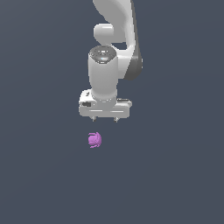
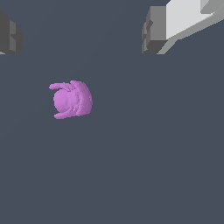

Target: Pick up the object and move it to a goal position.

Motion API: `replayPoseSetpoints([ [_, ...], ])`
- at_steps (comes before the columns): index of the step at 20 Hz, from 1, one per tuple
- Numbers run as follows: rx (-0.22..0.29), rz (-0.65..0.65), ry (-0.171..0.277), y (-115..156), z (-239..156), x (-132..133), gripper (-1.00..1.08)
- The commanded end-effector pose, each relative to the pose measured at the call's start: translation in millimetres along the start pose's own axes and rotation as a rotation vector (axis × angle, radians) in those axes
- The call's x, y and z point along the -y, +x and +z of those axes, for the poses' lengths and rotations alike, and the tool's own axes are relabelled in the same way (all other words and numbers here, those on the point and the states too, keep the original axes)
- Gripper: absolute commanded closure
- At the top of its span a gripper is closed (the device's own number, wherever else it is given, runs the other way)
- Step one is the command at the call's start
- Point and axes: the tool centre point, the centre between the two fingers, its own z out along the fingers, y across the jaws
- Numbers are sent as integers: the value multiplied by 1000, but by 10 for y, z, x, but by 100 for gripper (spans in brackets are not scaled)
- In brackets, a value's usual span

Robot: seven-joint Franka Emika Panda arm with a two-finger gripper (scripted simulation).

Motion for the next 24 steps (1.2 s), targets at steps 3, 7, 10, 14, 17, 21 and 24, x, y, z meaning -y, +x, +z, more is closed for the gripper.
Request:
replayPoseSetpoints([
  [3,-3,-2,2,6,-13,29,-92],
  [7,-25,-16,13,48,-109,240,-92],
  [10,-36,-23,19,65,-158,346,-92],
  [14,-34,-23,19,65,-144,328,-92],
  [17,-31,-29,19,82,-100,294,-92],
  [21,-23,-45,19,121,29,190,-92],
  [24,-14,-64,19,160,178,71,-92],
])
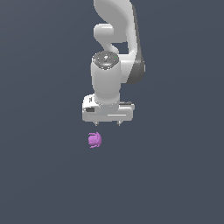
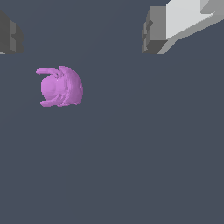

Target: Pick up the object and move it to a goal position.

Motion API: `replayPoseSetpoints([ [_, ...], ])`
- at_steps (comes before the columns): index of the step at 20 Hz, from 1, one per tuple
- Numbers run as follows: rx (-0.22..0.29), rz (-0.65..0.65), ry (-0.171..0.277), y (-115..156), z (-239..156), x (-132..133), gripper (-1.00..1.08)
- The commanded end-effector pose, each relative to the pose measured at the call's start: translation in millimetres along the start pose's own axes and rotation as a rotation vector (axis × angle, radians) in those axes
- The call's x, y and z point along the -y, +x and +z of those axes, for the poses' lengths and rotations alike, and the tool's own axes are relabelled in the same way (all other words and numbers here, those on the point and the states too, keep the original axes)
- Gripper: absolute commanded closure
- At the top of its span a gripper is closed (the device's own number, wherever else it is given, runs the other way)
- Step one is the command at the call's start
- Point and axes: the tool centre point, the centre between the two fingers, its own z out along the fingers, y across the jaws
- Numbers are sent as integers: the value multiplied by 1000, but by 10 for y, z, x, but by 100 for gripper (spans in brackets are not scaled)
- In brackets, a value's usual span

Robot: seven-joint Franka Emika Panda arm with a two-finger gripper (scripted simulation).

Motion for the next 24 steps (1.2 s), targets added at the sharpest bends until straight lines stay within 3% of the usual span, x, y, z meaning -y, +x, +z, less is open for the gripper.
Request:
replayPoseSetpoints([
  [1,9,-16,1,21,137,-116,-92],
  [12,47,-93,11,57,777,-641,-92],
  [24,53,-102,12,41,958,-713,-92],
])
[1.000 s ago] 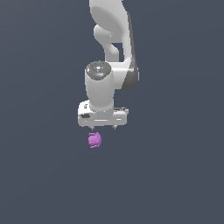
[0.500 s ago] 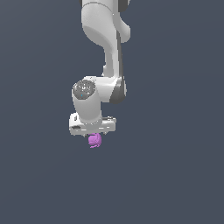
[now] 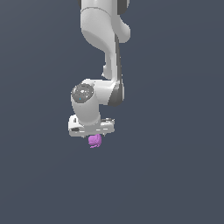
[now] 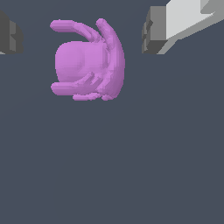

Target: Pick up the object and move it to a goal position.

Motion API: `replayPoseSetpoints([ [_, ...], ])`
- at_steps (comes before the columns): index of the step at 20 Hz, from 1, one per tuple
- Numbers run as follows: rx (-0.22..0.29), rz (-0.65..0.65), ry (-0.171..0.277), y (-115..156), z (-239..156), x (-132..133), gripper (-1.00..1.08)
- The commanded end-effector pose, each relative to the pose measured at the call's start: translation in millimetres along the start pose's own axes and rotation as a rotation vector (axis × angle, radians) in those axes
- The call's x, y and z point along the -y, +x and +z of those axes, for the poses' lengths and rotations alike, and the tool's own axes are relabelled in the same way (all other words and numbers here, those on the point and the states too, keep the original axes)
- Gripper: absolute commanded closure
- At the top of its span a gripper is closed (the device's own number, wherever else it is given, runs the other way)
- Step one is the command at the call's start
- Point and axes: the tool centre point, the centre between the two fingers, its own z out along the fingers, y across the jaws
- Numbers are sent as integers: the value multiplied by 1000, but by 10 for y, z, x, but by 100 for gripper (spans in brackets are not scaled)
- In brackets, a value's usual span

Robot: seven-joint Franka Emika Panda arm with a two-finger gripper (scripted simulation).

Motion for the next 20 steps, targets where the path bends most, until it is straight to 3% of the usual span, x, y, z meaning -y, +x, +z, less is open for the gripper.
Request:
replayPoseSetpoints([
  [1,1,-1,0,-5,84,1,-92],
  [13,1,-3,1,0,461,-5,-92],
  [14,1,-3,1,0,461,-5,108],
  [20,1,-3,1,0,461,-5,108],
])
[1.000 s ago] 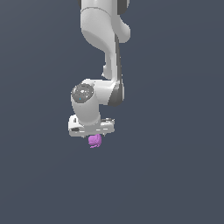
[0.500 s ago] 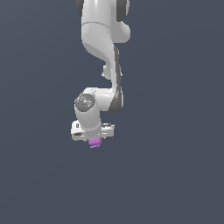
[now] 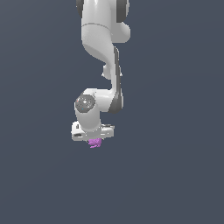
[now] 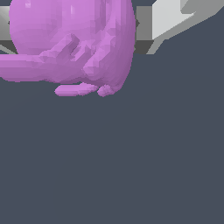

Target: Pick up the object and move it to a goal position.

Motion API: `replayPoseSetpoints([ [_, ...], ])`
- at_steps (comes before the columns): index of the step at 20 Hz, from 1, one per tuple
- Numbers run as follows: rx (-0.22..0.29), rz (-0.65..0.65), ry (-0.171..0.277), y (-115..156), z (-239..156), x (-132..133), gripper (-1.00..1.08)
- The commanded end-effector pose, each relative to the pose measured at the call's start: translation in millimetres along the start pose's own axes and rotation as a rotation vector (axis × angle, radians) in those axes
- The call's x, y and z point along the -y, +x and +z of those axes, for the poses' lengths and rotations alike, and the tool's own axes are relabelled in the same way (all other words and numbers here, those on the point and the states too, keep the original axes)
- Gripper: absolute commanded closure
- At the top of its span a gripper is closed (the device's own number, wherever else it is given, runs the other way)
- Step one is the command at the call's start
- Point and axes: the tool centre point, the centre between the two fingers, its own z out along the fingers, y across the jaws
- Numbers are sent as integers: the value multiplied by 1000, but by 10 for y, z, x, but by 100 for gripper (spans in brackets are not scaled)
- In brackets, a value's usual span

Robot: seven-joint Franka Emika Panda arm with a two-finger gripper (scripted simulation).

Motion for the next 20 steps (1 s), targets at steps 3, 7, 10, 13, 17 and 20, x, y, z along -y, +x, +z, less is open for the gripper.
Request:
replayPoseSetpoints([
  [3,0,0,0,1,1,1,108],
  [7,0,0,0,-8,-16,7,108],
  [10,0,0,0,-34,-66,24,108],
  [13,0,0,0,-78,-151,54,108],
  [17,0,0,0,-164,-318,113,108],
  [20,0,0,0,-251,-487,172,108],
])
